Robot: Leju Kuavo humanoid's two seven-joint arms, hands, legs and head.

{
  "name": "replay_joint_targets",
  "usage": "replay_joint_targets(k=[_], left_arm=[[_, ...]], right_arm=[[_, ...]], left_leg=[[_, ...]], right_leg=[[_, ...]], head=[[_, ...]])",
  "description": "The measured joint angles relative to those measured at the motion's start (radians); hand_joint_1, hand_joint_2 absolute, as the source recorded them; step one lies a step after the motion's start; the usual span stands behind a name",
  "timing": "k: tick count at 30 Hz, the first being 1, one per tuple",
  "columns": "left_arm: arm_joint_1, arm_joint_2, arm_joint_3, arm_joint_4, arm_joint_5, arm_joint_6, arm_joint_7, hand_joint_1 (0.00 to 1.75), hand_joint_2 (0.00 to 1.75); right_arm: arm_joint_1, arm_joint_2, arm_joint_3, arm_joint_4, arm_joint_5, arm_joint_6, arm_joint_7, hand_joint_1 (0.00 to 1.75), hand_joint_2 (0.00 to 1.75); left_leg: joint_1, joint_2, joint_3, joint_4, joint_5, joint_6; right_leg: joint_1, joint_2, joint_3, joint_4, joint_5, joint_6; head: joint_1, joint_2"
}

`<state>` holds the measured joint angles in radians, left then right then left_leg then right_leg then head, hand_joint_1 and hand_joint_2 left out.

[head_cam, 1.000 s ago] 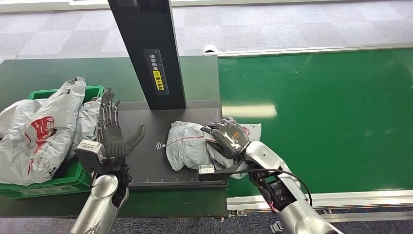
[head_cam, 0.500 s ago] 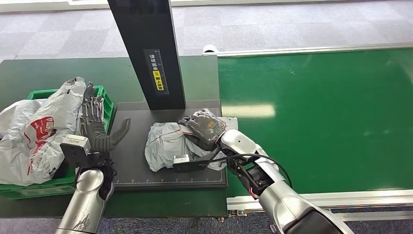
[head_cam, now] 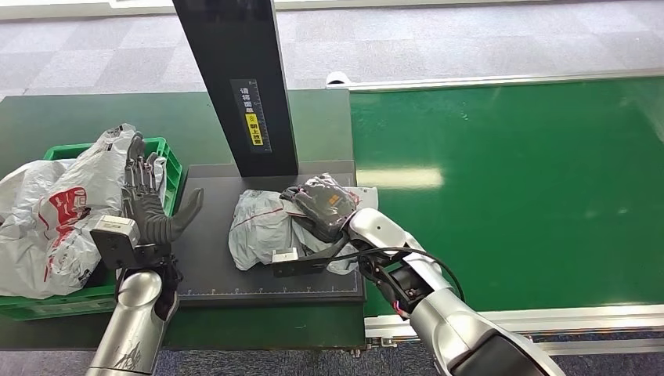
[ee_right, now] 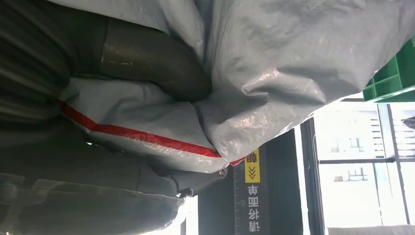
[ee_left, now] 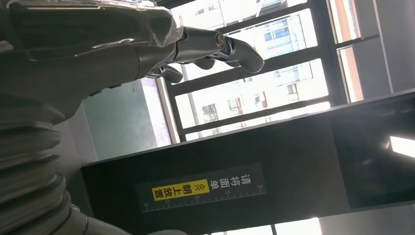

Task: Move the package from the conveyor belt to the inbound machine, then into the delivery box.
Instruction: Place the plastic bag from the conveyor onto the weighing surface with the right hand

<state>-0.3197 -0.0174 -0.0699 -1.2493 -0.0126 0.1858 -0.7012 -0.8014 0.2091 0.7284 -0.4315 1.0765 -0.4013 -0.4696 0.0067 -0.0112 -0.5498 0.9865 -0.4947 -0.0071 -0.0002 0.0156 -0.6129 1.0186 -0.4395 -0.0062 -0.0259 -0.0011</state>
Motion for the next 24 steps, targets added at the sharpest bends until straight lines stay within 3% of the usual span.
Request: replay_joint_targets(k=[24], left_arm=[[0.0,0.0,0.001,0.0,0.0,0.0,0.0,0.0,1.75]], right_arm=[[-0.005,0.001,0.008,0.01,0.0,0.0,0.0,1.75,1.75]], left_leg=[[0.0,0.0,0.0,0.0,0.0,0.0]], right_leg=[[0.0,0.0,0.0,0.0,0.0,0.0]], head=[[0.0,0.0]])
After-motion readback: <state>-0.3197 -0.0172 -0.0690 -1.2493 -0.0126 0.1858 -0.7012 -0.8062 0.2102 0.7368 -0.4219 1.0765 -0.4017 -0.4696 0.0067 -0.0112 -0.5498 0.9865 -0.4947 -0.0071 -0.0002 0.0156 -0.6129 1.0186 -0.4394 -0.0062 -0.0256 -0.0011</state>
